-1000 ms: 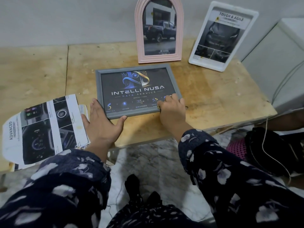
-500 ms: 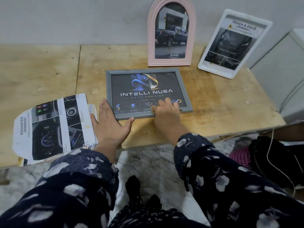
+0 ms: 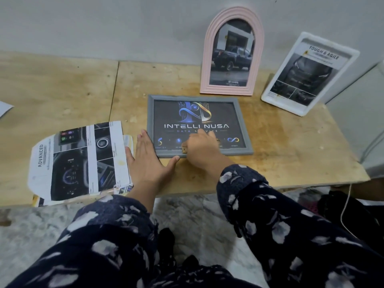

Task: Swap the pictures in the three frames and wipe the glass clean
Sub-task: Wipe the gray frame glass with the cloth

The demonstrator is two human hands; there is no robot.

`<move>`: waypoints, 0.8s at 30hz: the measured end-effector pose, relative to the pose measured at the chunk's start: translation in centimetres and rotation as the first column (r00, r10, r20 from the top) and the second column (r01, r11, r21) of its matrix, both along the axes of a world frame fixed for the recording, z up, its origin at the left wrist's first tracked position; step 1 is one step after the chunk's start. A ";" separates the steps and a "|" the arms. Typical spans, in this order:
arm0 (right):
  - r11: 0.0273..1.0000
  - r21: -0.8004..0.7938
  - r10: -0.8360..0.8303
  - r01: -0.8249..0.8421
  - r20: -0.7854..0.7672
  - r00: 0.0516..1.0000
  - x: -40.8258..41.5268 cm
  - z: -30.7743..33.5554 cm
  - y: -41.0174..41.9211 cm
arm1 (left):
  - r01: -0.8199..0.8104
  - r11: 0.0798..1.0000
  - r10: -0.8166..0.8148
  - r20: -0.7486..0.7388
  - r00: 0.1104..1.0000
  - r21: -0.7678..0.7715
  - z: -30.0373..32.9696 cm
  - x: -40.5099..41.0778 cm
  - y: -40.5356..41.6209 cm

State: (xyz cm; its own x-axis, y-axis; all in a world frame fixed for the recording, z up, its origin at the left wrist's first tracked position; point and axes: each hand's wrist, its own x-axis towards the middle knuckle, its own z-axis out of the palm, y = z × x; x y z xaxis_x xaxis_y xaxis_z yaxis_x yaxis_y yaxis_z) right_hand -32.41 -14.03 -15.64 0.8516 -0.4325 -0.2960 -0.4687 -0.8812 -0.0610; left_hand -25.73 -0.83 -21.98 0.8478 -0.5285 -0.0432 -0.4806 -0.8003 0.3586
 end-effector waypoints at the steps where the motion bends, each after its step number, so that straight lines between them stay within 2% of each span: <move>1: 1.000 0.019 0.000 0.000 -0.001 1.000 0.2 0.1 0.3 | 0.000 1.000 0.000 -0.002 1.000 -0.003 0.0 0.0 -0.1; 12: 0.988 0.135 0.087 -0.075 -0.085 0.993 4.4 0.3 2.1 | -0.043 0.977 0.024 -0.093 0.995 -0.208 0.1 0.0 0.1; 14: 0.975 0.207 0.099 -0.078 -0.096 0.990 4.8 0.3 1.8 | -0.056 0.969 0.032 -0.104 0.994 -0.239 0.0 0.0 0.1; 16: 0.904 0.426 -0.017 0.027 -0.027 0.999 4.8 0.4 1.0 | -0.042 0.973 0.019 -0.102 0.995 -0.227 0.0 0.1 0.0; 18: 0.740 0.656 -0.228 0.146 0.041 0.973 4.7 1.0 0.1 | -0.017 0.982 0.006 -0.061 0.998 -0.186 -0.1 0.3 0.2; 19: 0.686 0.705 -0.295 0.180 0.043 0.955 4.4 1.4 -0.4 | -0.004 0.987 -0.003 -0.043 0.999 -0.162 -0.2 0.2 0.2; 21: 0.642 0.732 -0.362 0.227 0.029 0.932 4.3 2.2 -1.5 | 0.000 0.989 -0.001 -0.012 1.000 -0.145 -0.2 0.1 0.4; 24: 0.578 0.773 -0.430 0.260 0.018 0.903 4.5 3.6 -3.1 | -0.063 0.978 0.070 0.029 0.997 -0.197 0.1 0.3 -0.1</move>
State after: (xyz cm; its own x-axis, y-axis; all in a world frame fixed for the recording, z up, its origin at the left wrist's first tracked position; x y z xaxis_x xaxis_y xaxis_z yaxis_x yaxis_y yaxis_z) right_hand -27.89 -17.08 -12.01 0.7578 -0.4110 -0.5068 -0.6314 -0.2656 -0.7286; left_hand -25.47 -0.95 -21.87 0.8805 -0.4661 0.0867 -0.4441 -0.7469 0.4949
